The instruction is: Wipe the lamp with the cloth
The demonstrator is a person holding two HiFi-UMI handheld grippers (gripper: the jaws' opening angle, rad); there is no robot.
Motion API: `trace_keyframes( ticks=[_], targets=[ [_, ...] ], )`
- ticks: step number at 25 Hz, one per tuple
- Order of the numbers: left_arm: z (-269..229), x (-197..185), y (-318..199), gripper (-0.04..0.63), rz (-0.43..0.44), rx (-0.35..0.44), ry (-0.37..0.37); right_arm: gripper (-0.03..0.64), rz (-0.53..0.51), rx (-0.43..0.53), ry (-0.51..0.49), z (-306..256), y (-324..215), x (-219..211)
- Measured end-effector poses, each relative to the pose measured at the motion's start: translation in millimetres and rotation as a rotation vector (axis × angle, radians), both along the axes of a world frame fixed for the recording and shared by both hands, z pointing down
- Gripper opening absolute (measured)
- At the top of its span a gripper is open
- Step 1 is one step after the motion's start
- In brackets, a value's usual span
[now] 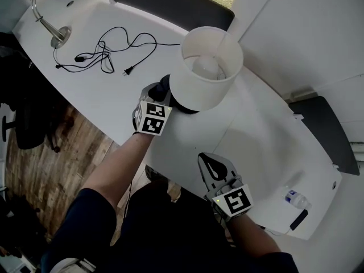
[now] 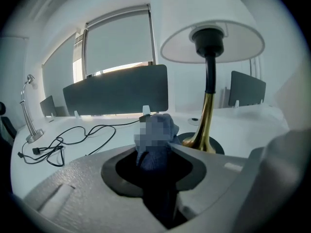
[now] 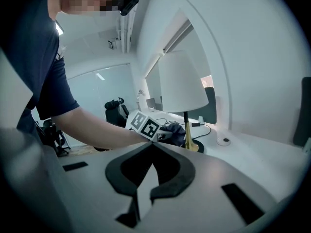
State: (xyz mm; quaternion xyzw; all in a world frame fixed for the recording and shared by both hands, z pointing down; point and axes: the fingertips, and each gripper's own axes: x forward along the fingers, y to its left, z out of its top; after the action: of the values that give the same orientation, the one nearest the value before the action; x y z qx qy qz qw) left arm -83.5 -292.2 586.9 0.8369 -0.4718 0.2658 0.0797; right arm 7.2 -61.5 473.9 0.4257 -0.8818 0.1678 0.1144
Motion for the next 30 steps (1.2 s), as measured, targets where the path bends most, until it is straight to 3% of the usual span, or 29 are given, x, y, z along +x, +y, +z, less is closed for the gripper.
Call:
trace_keyframes(
  ticks=[12, 19, 25, 30],
  targets=[
    [-94, -20, 78, 0.118, 0.007, 0.025, 0.103, 0.009, -0.016, 0.051, -0.003, -51, 7, -3],
    [-155, -26, 129, 0.118, -0.001, 0.047, 0.21, 0.009, -0.073, 0.082, -0.005, -80, 14, -9],
    [-201, -13, 170, 0.118, 0.048, 0.083, 0.283, 0.009, -0.111, 0.122, -0.004, -104, 15, -11],
    [-206, -3, 206, 0.117, 0.087, 0.043, 0.312, 0.009, -0.13, 0.132, -0.008, -112, 21, -10]
  ],
)
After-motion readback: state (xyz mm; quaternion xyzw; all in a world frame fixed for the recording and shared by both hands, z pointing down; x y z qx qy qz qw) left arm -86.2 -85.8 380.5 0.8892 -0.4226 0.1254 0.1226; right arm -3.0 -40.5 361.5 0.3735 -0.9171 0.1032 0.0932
